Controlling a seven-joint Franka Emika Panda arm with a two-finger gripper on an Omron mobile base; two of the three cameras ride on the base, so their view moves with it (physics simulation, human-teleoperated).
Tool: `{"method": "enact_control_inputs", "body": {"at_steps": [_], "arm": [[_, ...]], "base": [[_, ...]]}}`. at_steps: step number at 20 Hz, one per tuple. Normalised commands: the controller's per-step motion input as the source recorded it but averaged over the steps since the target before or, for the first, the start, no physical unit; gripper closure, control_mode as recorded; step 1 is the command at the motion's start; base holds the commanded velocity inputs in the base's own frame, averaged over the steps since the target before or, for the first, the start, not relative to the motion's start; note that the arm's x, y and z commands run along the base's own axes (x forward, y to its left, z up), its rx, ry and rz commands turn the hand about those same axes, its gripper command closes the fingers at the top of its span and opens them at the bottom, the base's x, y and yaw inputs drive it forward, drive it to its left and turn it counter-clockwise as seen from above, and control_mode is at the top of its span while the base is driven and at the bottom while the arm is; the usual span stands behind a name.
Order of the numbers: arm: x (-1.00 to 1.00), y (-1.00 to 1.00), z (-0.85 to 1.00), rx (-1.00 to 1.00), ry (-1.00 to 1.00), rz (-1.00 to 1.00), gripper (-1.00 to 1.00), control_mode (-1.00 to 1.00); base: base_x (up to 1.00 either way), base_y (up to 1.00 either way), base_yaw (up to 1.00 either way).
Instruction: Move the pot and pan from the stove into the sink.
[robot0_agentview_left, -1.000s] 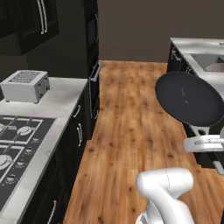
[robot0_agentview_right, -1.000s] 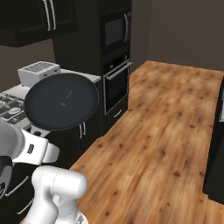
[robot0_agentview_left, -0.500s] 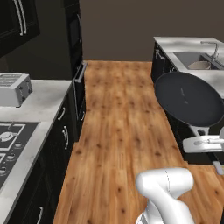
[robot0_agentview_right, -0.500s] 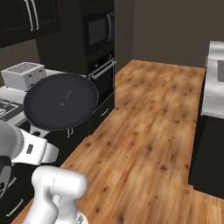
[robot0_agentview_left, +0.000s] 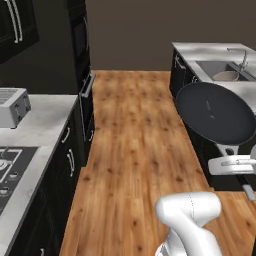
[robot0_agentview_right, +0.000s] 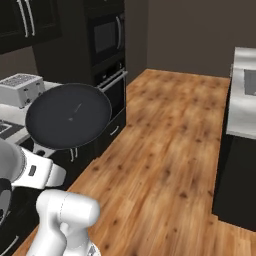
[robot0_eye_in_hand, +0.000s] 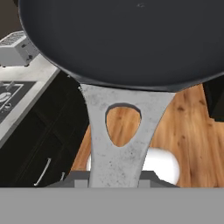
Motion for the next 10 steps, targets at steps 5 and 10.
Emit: {"method": "enact_control_inputs", "body": {"at_steps": [5,10], "arm": [[0.0,0.0,0.0,0.0,0.0,0.0,1.0,1.0],[0.0,0.0,0.0,0.0,0.0,0.0,1.0,1.0]], "base": [[0.69,0.14,-0.1],[0.77,0.2,-0.1]]}}
